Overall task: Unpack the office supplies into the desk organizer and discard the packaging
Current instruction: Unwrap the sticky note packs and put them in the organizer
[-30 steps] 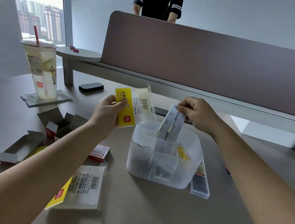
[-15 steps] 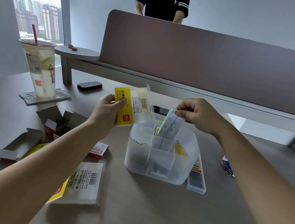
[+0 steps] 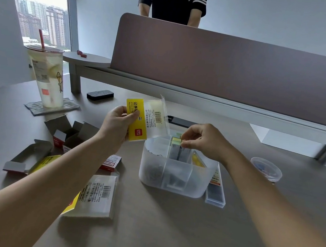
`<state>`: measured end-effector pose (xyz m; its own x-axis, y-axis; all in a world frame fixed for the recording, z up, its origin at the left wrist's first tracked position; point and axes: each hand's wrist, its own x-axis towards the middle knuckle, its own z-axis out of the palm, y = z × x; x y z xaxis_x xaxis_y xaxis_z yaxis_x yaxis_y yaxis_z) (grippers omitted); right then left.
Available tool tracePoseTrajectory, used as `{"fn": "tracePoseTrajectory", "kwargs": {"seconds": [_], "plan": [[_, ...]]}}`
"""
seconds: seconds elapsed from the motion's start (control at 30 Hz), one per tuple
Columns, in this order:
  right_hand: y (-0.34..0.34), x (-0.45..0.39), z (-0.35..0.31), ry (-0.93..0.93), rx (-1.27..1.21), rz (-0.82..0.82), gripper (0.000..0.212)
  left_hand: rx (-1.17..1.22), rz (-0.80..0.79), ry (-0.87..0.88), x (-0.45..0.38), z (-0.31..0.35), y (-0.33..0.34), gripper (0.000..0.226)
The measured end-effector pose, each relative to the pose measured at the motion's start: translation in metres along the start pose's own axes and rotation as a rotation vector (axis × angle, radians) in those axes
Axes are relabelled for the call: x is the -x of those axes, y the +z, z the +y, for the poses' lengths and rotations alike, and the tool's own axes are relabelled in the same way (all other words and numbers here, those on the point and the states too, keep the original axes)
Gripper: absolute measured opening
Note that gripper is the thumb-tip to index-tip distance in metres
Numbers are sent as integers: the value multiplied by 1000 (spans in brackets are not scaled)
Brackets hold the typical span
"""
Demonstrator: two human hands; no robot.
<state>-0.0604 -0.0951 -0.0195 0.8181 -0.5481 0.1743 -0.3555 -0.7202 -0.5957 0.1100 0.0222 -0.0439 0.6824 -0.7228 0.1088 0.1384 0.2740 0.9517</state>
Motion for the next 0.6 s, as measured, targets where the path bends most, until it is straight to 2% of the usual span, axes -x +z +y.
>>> {"fn": "tracePoseTrajectory", "kwargs": {"seconds": [0.2, 0.37, 0.47, 0.6], "plan": [[4, 35, -5, -12, -3, 119, 40, 19, 21, 0, 21, 8, -4, 9], [18, 87, -18, -131, 23, 311, 39, -37, 103, 33, 59, 15, -19, 6], [40, 114, -20, -164, 50, 288, 41, -214, 191, 98, 81, 13, -34, 23], [76, 135, -12, -147, 63, 183, 53, -486, 272, 161, 98, 2, -54, 27]]}}
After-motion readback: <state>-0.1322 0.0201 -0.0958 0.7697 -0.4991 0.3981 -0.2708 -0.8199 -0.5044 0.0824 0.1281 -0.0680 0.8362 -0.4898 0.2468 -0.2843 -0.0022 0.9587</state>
